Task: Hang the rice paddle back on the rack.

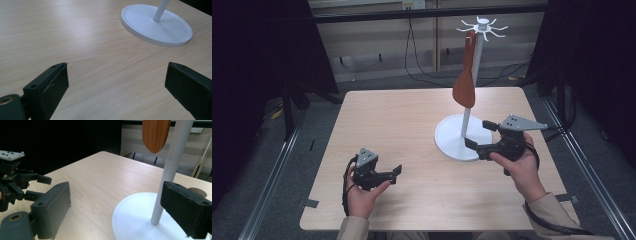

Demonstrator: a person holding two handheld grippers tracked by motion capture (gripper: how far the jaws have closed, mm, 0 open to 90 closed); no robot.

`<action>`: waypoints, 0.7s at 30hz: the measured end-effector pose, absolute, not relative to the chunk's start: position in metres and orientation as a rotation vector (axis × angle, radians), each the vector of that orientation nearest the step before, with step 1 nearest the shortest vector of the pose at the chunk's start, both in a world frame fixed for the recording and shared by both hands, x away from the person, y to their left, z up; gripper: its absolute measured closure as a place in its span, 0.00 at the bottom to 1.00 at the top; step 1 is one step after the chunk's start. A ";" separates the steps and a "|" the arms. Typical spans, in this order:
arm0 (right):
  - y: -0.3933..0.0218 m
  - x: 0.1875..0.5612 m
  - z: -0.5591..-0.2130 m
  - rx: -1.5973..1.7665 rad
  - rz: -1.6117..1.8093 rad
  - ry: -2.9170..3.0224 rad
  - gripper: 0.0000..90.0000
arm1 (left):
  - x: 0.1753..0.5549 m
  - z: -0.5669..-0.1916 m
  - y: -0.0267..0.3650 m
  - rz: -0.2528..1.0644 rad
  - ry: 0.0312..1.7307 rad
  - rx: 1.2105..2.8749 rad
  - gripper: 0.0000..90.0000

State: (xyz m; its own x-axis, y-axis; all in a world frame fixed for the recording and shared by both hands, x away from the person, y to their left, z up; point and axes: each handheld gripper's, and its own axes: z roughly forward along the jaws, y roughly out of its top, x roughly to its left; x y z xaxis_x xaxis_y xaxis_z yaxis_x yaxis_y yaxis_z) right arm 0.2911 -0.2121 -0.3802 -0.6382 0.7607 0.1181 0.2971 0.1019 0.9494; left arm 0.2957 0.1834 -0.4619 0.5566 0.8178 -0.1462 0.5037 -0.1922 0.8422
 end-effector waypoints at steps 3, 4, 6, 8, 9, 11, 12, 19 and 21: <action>-0.214 0.288 -0.384 1.027 1.539 1.997 0.10 | 0.295 -0.462 0.183 0.417 1.074 1.854 0.06; -0.214 0.286 -0.386 1.027 1.534 2.000 0.10 | 0.295 -0.462 0.183 0.419 1.074 1.854 0.06; -0.216 0.285 -0.389 1.025 1.529 2.008 0.10 | 0.295 -0.462 0.183 0.418 1.073 1.853 0.06; -0.217 0.282 -0.392 1.035 1.527 2.014 0.10 | 0.295 -0.462 0.183 0.417 1.065 1.852 0.06; -0.217 0.281 -0.394 1.034 1.525 2.018 0.10 | 0.295 -0.461 0.183 0.416 1.063 1.853 0.06; -0.218 0.279 -0.397 1.036 1.527 2.020 0.10 | 0.294 -0.461 0.182 0.416 1.056 1.854 0.06; -0.219 0.278 -0.399 1.036 1.527 2.025 0.10 | 0.294 -0.461 0.182 0.415 1.055 1.854 0.06; -0.221 0.271 -0.413 1.040 1.517 2.048 0.10 | 0.294 -0.460 0.182 0.409 1.054 1.852 0.06; -0.222 0.268 -0.418 1.038 1.501 2.059 0.10 | 0.294 -0.460 0.182 0.409 1.053 1.848 0.06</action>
